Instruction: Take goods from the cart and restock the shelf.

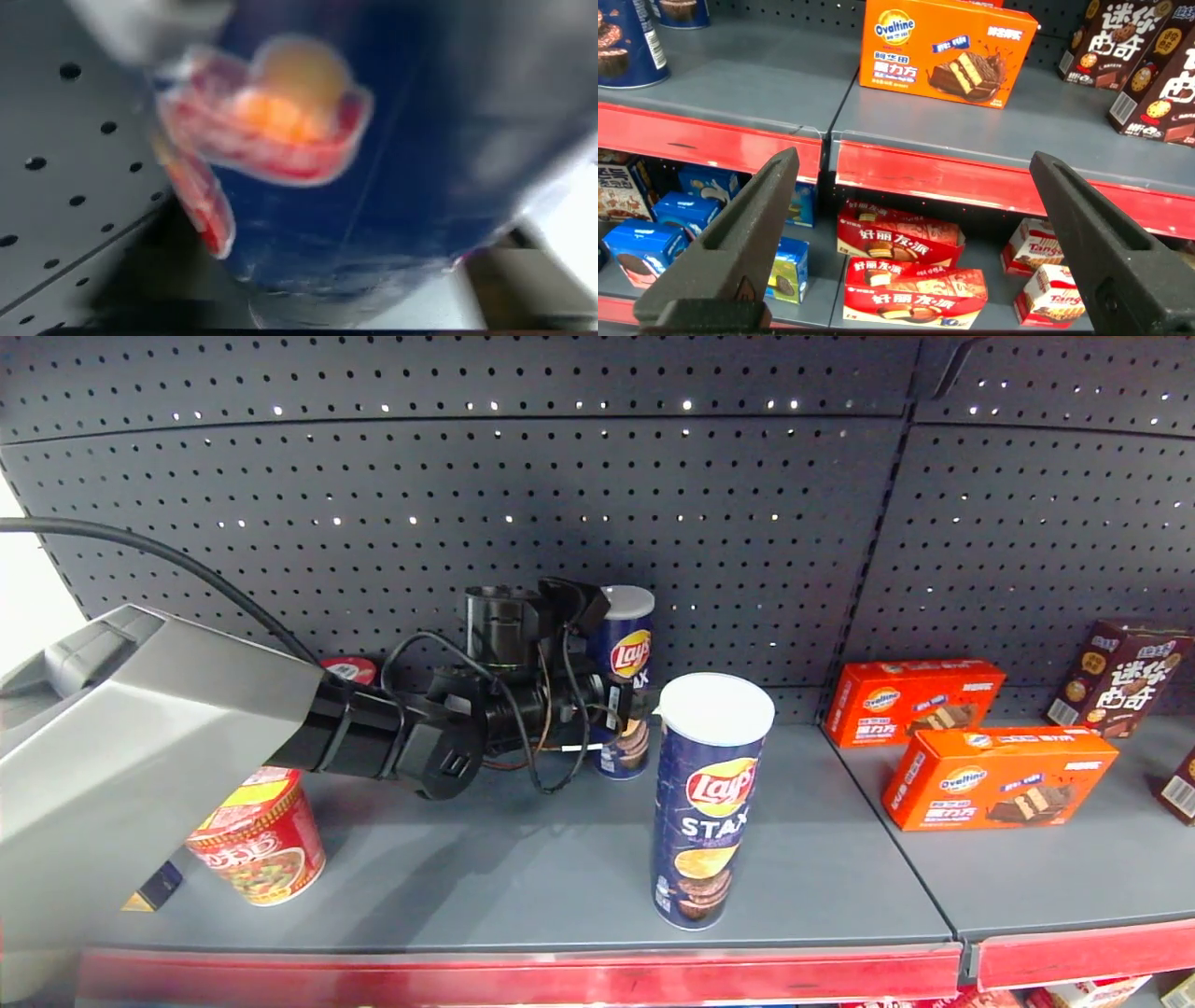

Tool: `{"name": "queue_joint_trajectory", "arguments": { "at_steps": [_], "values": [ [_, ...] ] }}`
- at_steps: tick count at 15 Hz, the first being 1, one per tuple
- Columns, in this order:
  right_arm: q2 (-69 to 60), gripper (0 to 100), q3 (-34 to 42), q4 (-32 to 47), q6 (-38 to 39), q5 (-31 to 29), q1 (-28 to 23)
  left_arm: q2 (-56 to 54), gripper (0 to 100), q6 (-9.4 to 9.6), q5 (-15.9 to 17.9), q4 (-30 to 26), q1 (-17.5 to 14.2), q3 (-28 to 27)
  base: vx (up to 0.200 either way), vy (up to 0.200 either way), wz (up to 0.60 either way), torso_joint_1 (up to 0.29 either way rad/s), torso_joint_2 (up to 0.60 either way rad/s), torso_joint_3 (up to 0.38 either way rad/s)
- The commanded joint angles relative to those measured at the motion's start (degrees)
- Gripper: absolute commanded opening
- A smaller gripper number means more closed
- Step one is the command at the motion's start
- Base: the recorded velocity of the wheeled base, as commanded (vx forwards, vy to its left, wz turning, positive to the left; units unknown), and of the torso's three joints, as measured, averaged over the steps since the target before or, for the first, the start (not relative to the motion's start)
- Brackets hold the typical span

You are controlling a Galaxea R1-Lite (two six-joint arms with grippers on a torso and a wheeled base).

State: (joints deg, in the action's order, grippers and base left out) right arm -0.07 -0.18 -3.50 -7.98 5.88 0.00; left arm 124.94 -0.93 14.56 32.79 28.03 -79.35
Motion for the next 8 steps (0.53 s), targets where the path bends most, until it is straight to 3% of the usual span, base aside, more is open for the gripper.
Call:
{"name": "queue_joint_trajectory", "arguments": {
  "at_steps": [1, 5, 6, 8],
  "values": [
    [0.1, 100, 0.0, 0.0, 0.0, 0.0, 0.0, -0.4, 100, -0.04, -0.1, 0.2, 0.3, 0.6, 0.000, 0.000, 0.00, 0.000, 0.00, 0.000],
    [0.1, 100, 0.0, 0.0, 0.0, 0.0, 0.0, -3.3, 100, -0.04, -0.6, 0.4, 0.2, 4.0, 0.000, 0.000, 0.00, 0.000, 0.00, 0.000],
    [0.1, 100, 0.0, 0.0, 0.0, 0.0, 0.0, -7.2, 100, -0.04, -0.8, 0.6, 0.2, 8.9, 0.000, 0.000, 0.00, 0.000, 0.00, 0.000],
    [0.1, 100, 0.0, 0.0, 0.0, 0.0, 0.0, -10.7, 100, -0.04, -1.5, 0.8, -0.1, 13.7, 0.000, 0.000, 0.00, 0.000, 0.00, 0.000]
  ]
}}
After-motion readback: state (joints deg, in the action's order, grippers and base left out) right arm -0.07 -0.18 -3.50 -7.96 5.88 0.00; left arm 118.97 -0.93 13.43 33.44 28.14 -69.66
